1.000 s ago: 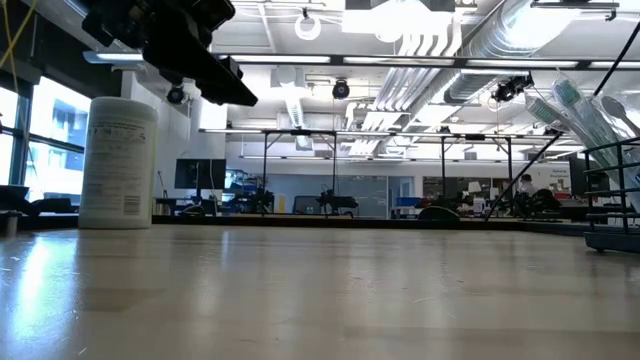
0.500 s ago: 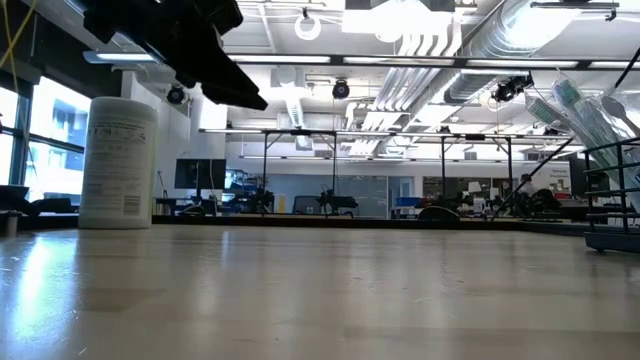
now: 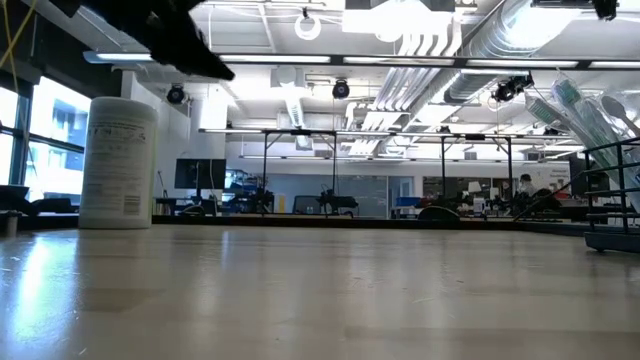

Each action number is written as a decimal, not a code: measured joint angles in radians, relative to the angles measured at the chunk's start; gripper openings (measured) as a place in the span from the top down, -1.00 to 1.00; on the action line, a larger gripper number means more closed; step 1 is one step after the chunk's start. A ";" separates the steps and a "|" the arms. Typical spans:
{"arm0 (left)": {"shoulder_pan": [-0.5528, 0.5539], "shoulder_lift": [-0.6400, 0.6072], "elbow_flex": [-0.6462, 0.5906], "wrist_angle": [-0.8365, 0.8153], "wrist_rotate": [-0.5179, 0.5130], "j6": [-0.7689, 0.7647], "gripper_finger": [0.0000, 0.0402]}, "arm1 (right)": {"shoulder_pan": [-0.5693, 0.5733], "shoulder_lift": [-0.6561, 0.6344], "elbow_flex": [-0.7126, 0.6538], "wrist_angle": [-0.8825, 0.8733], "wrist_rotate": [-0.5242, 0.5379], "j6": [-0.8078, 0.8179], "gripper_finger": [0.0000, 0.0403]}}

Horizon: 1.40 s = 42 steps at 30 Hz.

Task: Pick & Place toothbrushing station
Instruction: Return to Home Position

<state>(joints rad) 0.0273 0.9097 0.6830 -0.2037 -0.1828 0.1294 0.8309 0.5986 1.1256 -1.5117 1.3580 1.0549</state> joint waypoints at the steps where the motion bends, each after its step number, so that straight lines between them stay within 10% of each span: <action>1: 0.016 -0.026 0.000 -0.009 0.019 0.005 0.93 | 0.022 -0.041 -0.033 0.018 0.011 0.001 0.99; 16: 0.241 -0.118 -0.095 -0.005 0.312 -0.017 0.99 | 0.486 -0.312 -0.435 0.291 0.210 0.092 0.99; 42: 0.241 -0.123 -0.199 0.157 0.379 -0.031 1.00 | 0.433 -0.279 -0.849 0.534 0.208 0.498 0.99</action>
<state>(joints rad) 0.2684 0.7872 0.4839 -0.0470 0.1959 0.0986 1.2643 0.3191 0.2761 -0.9776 1.5661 1.5534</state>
